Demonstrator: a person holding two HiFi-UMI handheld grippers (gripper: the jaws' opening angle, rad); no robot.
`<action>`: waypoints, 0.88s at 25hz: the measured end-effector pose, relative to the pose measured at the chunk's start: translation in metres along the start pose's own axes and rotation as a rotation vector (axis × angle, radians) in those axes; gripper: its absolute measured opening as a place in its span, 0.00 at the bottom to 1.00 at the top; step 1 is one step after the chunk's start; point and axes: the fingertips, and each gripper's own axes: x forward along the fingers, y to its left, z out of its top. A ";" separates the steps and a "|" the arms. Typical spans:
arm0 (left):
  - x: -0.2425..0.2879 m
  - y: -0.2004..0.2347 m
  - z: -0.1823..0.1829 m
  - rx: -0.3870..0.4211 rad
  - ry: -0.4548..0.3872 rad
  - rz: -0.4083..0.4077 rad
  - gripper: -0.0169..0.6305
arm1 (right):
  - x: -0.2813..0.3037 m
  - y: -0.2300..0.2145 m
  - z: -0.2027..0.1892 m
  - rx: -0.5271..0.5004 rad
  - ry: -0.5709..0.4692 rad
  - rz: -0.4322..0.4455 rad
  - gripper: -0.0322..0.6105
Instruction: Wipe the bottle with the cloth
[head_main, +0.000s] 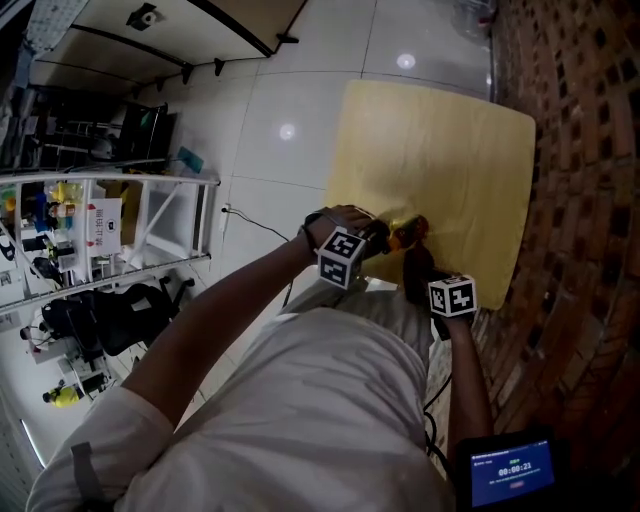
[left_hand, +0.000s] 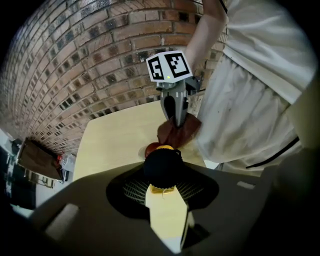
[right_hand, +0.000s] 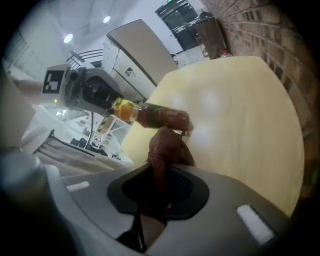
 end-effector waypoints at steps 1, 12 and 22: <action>0.000 -0.001 0.000 0.004 0.001 -0.002 0.27 | 0.011 0.013 0.001 -0.031 0.012 0.040 0.16; 0.002 -0.008 -0.001 0.090 0.011 -0.030 0.27 | 0.016 -0.064 0.048 0.389 -0.268 -0.003 0.16; 0.000 -0.010 -0.023 0.610 0.061 -0.120 0.27 | -0.080 -0.049 0.133 0.192 -0.567 0.018 0.16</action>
